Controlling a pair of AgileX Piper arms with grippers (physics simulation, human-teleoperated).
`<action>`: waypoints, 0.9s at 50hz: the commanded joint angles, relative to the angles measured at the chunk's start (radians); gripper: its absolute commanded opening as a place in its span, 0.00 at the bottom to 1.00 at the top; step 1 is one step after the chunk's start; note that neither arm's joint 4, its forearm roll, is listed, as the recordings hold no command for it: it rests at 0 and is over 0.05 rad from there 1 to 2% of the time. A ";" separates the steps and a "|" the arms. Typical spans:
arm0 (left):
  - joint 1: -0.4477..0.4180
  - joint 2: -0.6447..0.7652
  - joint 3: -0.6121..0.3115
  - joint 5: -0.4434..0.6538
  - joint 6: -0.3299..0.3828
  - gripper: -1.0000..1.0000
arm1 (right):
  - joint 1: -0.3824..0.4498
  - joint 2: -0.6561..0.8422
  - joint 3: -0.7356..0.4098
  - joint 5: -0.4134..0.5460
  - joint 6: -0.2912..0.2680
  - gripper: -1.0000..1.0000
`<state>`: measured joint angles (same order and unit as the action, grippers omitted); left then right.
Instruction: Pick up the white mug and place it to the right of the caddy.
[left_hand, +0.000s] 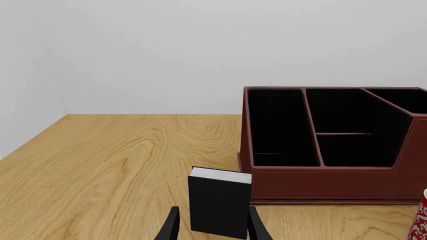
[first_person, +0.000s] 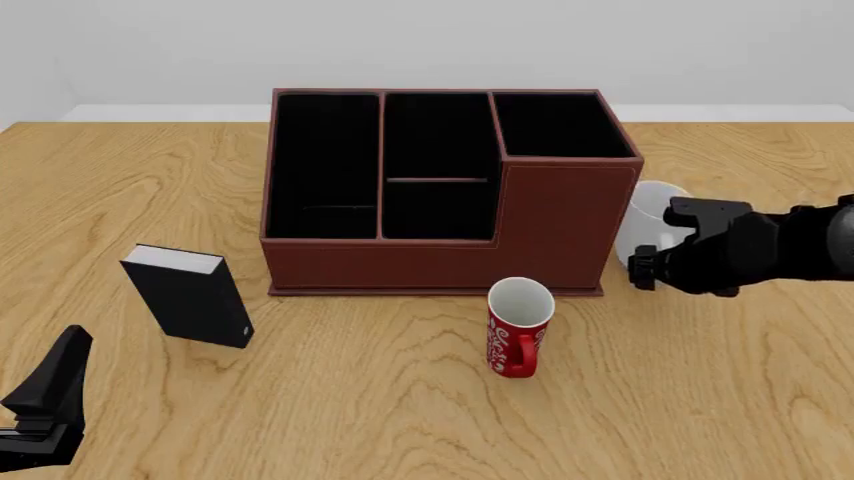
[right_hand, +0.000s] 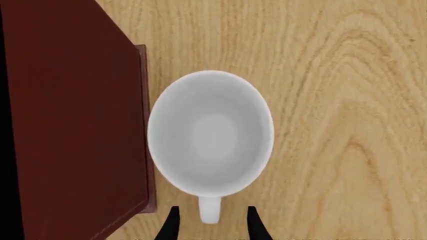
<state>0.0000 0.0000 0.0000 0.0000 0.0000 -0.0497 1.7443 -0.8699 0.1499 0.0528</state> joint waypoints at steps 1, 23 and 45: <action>0.000 0.000 0.000 0.000 0.000 1.00 | 0.002 -0.018 0.008 0.003 0.004 1.00; 0.000 0.000 0.000 0.000 0.000 1.00 | 0.025 -0.069 0.048 -0.003 0.014 1.00; 0.000 0.000 0.000 0.000 0.000 1.00 | 0.030 -0.110 0.095 -0.025 0.028 1.00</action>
<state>0.0000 0.0000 0.0000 0.0000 0.0000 -0.0213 1.6528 -0.7963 0.1364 0.0736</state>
